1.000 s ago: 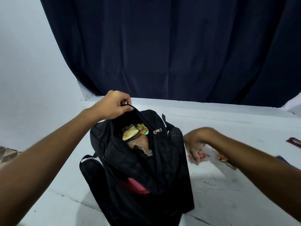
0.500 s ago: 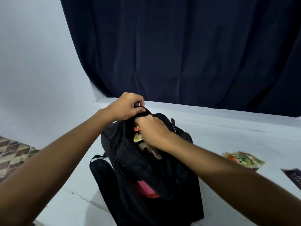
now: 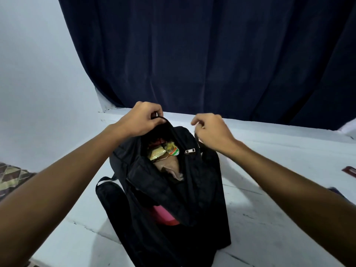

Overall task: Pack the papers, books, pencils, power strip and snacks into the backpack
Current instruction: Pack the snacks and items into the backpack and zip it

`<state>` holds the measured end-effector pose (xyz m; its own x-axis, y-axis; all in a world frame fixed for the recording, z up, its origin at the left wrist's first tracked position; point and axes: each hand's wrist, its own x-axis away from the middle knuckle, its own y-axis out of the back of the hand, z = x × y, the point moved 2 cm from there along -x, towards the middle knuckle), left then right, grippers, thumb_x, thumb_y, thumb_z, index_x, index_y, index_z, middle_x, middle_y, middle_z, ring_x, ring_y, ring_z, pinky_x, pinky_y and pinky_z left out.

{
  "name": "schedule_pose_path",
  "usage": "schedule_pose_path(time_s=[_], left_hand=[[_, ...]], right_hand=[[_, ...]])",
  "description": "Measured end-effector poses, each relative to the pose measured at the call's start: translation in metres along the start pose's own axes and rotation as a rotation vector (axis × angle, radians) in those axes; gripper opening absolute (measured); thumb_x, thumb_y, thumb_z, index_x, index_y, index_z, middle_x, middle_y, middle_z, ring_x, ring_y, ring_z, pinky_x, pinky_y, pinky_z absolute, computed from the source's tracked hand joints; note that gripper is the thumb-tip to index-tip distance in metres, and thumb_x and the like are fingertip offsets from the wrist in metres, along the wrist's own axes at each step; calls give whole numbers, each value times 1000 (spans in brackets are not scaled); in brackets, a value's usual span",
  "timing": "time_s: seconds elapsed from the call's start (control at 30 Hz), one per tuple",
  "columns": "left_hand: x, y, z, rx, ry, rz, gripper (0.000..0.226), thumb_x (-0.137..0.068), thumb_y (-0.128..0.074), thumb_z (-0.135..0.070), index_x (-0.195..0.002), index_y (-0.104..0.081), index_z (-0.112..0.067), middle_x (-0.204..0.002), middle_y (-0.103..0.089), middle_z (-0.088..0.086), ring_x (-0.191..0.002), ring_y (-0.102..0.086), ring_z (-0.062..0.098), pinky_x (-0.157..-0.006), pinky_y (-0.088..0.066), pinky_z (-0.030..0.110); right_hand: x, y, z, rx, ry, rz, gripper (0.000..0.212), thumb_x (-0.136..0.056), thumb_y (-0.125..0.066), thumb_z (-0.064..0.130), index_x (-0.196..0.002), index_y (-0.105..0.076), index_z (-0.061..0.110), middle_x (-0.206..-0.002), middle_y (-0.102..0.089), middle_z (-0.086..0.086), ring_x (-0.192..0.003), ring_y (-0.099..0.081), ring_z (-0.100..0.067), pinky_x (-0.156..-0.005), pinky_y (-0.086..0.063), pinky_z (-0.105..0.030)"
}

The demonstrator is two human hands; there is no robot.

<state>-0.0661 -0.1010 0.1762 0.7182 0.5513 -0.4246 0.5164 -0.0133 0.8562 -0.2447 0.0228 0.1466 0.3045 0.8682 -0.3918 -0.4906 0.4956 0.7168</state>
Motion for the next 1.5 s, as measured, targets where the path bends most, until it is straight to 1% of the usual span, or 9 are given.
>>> schedule_pose_path(time_s=[0.17,0.3,0.47,0.63,0.8,0.9,1.1,1.4,1.5], left_hand=[[2,-6,0,20,17,-9,10,-86,-70,-20,-79,-64,-16,-73,-64,3,-71,-56,17,-64,-41,24],[3,-9,-3,0,4,14,13,-87,-68,-21,-77,-60,-19,-70,-61,-2,-68,-54,11,-64,-40,26],[2,-10,-3,-7,13,20,12,-87,-68,-20,-78,-61,-18,-69,-60,-3,-68,-53,8,-64,-40,25],[4,-12,-3,-5,11,23,13,-87,-69,-21,-77,-61,-18,-66,-60,-3,-65,-53,10,-61,-38,24],[6,-11,-3,-13,4,24,14,-87,-69,-22,-76,-59,-21,-67,-60,-5,-64,-54,9,-59,-40,23],[7,-11,-3,-18,-9,29,14,-87,-69,-21,-76,-59,-21,-65,-58,-7,-63,-53,7,-58,-39,22],[6,-10,-2,-9,-8,34,13,-87,-69,-20,-77,-61,-17,-64,-56,-11,-61,-52,6,-58,-37,22],[0,-8,0,-16,3,51,12,-86,-70,-22,-78,-63,-15,-72,-62,-1,-67,-54,13,-61,-41,26],[-2,-4,0,3,20,68,13,-87,-70,-22,-79,-64,-14,-69,-60,-3,-65,-53,10,-62,-41,27]], right_hand=[[26,6,-145,765,-410,568,65,-87,-56,17,-146,-29,21,-146,-41,-12,-129,-44,-35,-97,-44,-40],[70,-2,-210,791,-675,778,105,-85,-58,-1,-149,21,24,-158,0,-20,-141,-10,-50,-106,-32,-59],[66,-5,-209,938,-396,606,39,-82,-54,7,-122,-54,11,-109,-62,-7,-97,-64,-25,-78,-52,-36],[37,6,-183,889,-342,604,25,-86,-58,10,-110,-58,5,-111,-61,-12,-98,-64,-27,-70,-45,-27],[29,8,-154,1012,-462,1014,11,-87,-55,-2,-82,-65,-3,-109,-69,-16,-105,-66,-20,-64,-46,-19],[24,9,-152,895,-529,1057,18,-86,-53,-4,-69,-55,0,-79,-59,-14,-109,-65,-28,-69,-52,-25],[-9,42,-101,643,-222,884,16,-82,-61,5,-74,-68,16,-74,-62,4,-72,-57,-14,-62,-45,-22],[-6,60,11,-393,-198,689,19,-92,-47,-5,-82,-58,6,-56,-59,4,-48,-55,-4,-44,-41,-16],[11,26,24,-680,-379,723,22,-94,-45,-7,-79,-56,6,-74,-67,-9,-61,-69,-15,-45,-52,-26]])
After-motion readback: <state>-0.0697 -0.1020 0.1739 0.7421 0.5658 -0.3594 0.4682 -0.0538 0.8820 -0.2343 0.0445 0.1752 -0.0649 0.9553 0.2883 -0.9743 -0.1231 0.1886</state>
